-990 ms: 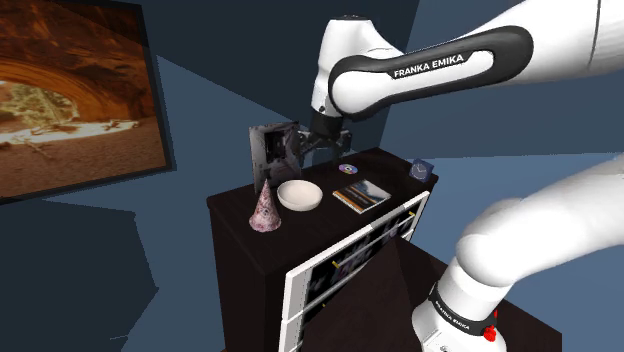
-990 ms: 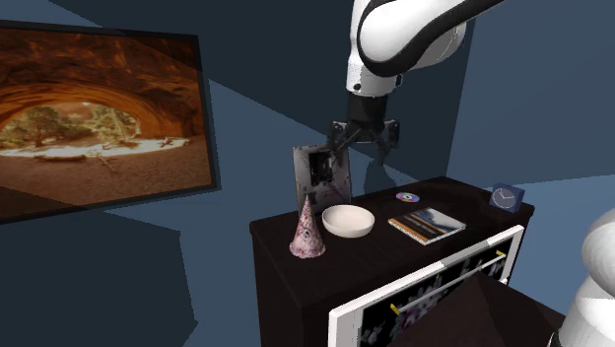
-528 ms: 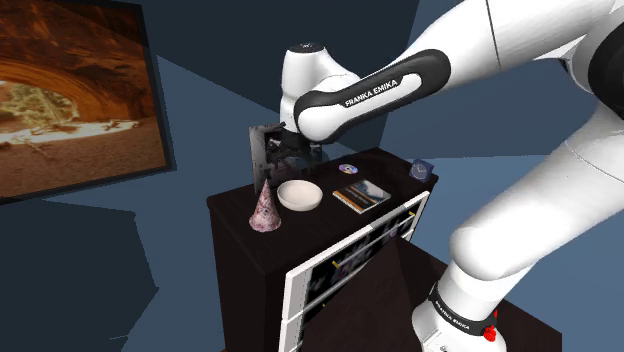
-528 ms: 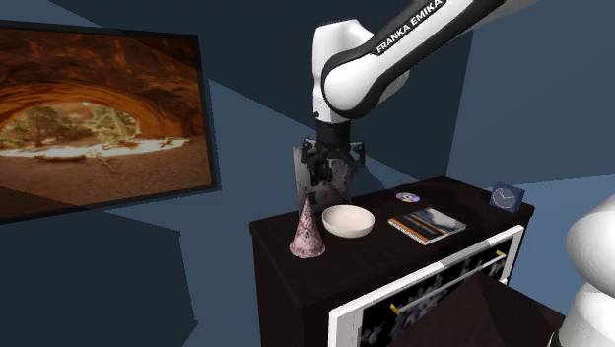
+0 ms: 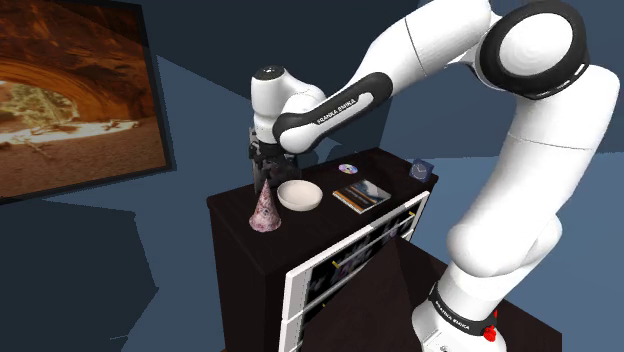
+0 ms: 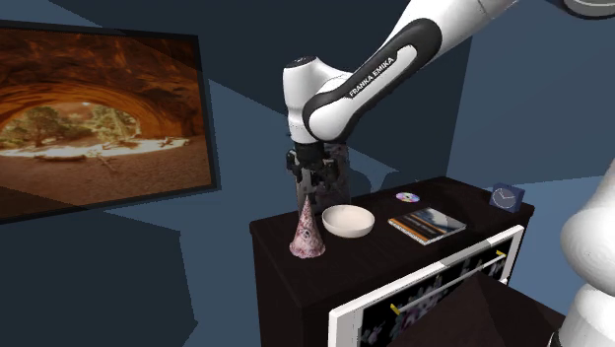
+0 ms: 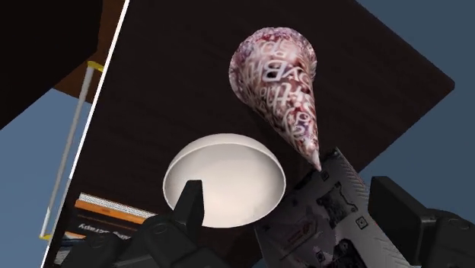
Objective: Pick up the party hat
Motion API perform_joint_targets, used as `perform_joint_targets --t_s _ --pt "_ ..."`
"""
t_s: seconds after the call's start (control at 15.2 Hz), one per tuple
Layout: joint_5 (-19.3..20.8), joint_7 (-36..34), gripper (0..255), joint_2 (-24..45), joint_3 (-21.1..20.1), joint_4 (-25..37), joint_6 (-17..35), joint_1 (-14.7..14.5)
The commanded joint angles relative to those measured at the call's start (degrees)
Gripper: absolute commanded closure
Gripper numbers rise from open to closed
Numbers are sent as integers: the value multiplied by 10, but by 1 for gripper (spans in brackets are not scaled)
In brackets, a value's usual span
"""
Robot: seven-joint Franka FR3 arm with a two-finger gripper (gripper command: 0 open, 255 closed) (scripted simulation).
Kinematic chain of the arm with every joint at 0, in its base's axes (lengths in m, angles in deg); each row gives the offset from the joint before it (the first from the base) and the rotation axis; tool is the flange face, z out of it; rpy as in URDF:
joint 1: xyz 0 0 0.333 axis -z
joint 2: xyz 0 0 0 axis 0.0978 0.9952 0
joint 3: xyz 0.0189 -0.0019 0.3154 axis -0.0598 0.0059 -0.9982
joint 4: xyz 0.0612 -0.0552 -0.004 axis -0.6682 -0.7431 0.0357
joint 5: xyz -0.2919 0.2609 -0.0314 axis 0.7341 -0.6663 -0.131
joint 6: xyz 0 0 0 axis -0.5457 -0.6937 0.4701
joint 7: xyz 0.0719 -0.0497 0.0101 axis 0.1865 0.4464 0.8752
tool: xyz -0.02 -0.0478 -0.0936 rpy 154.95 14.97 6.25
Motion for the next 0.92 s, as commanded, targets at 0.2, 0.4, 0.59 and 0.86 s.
perform_joint_targets --t_s 0.2,0.4,0.59,0.86 --pt "96 -147 0 115 40 106 -36 -37" --pt "111 -161 0 128 47 101 -23 -42" --pt "127 -176 0 143 54 98 -10 -46" --pt "136 -183 255 150 58 96 -4 -48"
